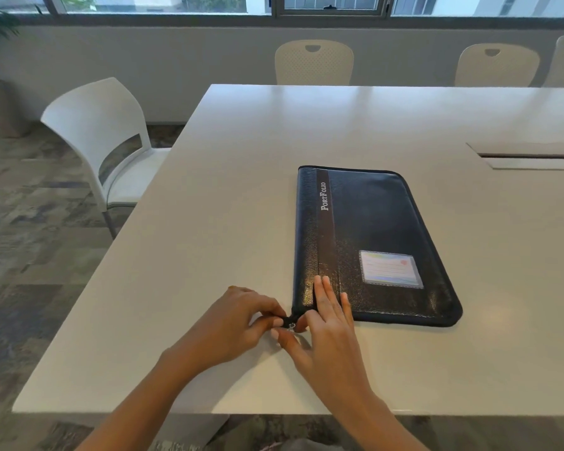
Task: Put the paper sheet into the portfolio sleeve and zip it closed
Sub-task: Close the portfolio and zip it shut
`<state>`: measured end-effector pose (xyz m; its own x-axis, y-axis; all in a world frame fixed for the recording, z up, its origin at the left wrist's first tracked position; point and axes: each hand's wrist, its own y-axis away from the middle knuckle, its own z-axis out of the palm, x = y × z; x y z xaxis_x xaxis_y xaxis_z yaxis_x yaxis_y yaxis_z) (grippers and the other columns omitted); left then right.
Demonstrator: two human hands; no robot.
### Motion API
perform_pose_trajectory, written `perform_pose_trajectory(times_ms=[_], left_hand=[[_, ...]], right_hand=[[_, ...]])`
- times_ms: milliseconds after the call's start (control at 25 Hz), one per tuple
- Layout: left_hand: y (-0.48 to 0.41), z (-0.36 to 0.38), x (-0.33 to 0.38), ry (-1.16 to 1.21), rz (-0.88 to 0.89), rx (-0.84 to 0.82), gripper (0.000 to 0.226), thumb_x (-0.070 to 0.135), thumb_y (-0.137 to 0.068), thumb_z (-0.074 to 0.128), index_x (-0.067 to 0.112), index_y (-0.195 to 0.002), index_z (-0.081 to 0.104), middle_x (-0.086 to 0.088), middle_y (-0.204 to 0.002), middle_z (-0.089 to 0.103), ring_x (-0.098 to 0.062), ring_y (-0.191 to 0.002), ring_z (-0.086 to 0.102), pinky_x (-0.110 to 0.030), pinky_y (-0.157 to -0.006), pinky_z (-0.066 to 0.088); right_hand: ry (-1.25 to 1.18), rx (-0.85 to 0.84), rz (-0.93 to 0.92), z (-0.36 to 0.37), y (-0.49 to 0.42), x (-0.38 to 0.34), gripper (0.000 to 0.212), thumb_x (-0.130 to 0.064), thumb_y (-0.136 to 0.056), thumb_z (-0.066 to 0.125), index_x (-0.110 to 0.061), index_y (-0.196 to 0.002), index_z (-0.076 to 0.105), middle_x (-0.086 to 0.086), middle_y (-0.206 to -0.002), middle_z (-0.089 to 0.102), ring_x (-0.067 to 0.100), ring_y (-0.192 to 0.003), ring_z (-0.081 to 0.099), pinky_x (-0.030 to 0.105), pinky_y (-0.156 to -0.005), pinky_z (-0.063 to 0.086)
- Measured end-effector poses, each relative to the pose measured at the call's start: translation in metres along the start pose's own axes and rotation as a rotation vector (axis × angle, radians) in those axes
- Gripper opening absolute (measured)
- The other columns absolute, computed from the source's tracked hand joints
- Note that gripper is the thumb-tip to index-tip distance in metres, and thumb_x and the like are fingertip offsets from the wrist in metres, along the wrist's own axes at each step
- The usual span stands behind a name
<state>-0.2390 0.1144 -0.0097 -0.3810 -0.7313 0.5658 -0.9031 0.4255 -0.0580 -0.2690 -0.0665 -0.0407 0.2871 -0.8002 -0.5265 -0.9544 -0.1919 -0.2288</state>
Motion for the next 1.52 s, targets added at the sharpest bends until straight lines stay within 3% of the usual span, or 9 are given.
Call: perform_pose_trajectory(times_ms=[120,200,360,560,760,1040,1280,1400,1520], left_hand=[[0.0,-0.002,0.001,0.096,-0.039,-0.023,0.012,0.029,-0.091,0.063,0.033,-0.096,0.073,0.036,-0.079,0.059,0.009,-0.086,0.058,-0.002,-0.079,0.039],[-0.003,-0.004,0.002,0.111,-0.056,-0.03,0.013,0.029,-0.089,0.065,0.032,-0.097,0.075,0.038,-0.077,0.058,0.007,-0.086,0.058,-0.003,-0.077,0.041],[-0.006,-0.004,0.004,0.007,-0.057,0.009,0.011,0.03,-0.089,0.065,0.032,-0.095,0.074,0.031,-0.078,0.061,0.003,-0.077,0.058,-0.009,-0.09,0.026],[-0.007,-0.008,0.002,-0.166,-0.046,0.031,0.013,0.028,-0.091,0.063,0.032,-0.099,0.072,0.014,-0.088,0.073,-0.002,-0.077,0.059,-0.029,-0.109,0.022],[-0.011,-0.006,0.006,-0.248,-0.056,-0.026,0.016,0.031,-0.093,0.059,0.035,-0.105,0.069,0.015,-0.09,0.071,0.0,-0.076,0.053,-0.029,-0.113,0.016],[-0.017,0.001,0.017,-0.282,-0.001,-0.079,0.015,0.03,-0.093,0.059,0.035,-0.102,0.07,0.016,-0.089,0.071,0.0,-0.073,0.051,-0.034,-0.115,0.02],[-0.013,0.003,0.026,-0.286,-0.011,-0.055,0.012,0.033,-0.089,0.063,0.034,-0.098,0.07,0.016,-0.091,0.072,-0.002,-0.085,0.06,-0.039,-0.116,0.019],[-0.02,0.013,0.038,-0.3,0.074,-0.015,0.03,0.053,-0.084,0.056,0.037,-0.107,0.066,0.019,-0.101,0.069,-0.003,-0.097,0.059,-0.046,-0.113,0.027],[-0.034,0.03,0.052,-0.33,0.157,0.025,0.063,0.067,-0.079,0.052,0.033,-0.131,0.055,0.008,-0.131,0.057,-0.016,-0.122,0.051,-0.044,-0.11,0.033]], right_hand=[[-0.009,0.013,0.034,0.002,0.001,0.0,0.031,-0.045,-0.088,0.062,-0.015,-0.084,0.069,0.013,-0.156,0.024,0.026,-0.149,0.011,0.038,-0.12,0.004],[-0.019,0.022,0.041,0.003,0.001,0.001,0.019,-0.033,-0.086,0.067,-0.014,-0.085,0.069,0.015,-0.156,0.025,0.025,-0.148,0.008,0.036,-0.119,0.001],[-0.052,0.055,0.023,0.001,0.001,0.002,0.01,-0.019,-0.087,0.068,-0.011,-0.083,0.072,0.016,-0.152,0.033,0.029,-0.146,0.015,0.04,-0.118,0.005],[-0.055,0.087,0.026,-0.005,0.004,0.009,0.014,-0.019,-0.089,0.067,-0.01,-0.08,0.074,0.015,-0.149,0.038,0.028,-0.145,0.018,0.044,-0.118,0.009],[-0.046,0.124,0.061,-0.018,0.009,0.027,0.012,-0.015,-0.085,0.072,-0.012,-0.073,0.072,0.017,-0.146,0.042,0.032,-0.144,0.025,0.049,-0.116,0.015],[-0.042,0.171,0.133,-0.037,0.024,0.057,0.006,-0.013,-0.079,0.078,-0.014,-0.075,0.074,0.017,-0.144,0.045,0.034,-0.141,0.032,0.05,-0.114,0.022],[-0.059,0.208,0.131,-0.043,0.032,0.063,0.005,-0.012,-0.077,0.08,-0.015,-0.078,0.075,0.018,-0.143,0.048,0.035,-0.139,0.035,0.053,-0.113,0.023],[-0.047,0.195,0.12,-0.043,0.034,0.066,0.005,-0.013,-0.076,0.08,-0.015,-0.075,0.075,0.018,-0.143,0.049,0.032,-0.14,0.036,0.052,-0.114,0.025],[-0.027,0.177,0.099,-0.044,0.034,0.064,0.006,-0.015,-0.075,0.08,-0.016,-0.075,0.074,0.017,-0.143,0.05,0.032,-0.141,0.034,0.05,-0.114,0.02]])
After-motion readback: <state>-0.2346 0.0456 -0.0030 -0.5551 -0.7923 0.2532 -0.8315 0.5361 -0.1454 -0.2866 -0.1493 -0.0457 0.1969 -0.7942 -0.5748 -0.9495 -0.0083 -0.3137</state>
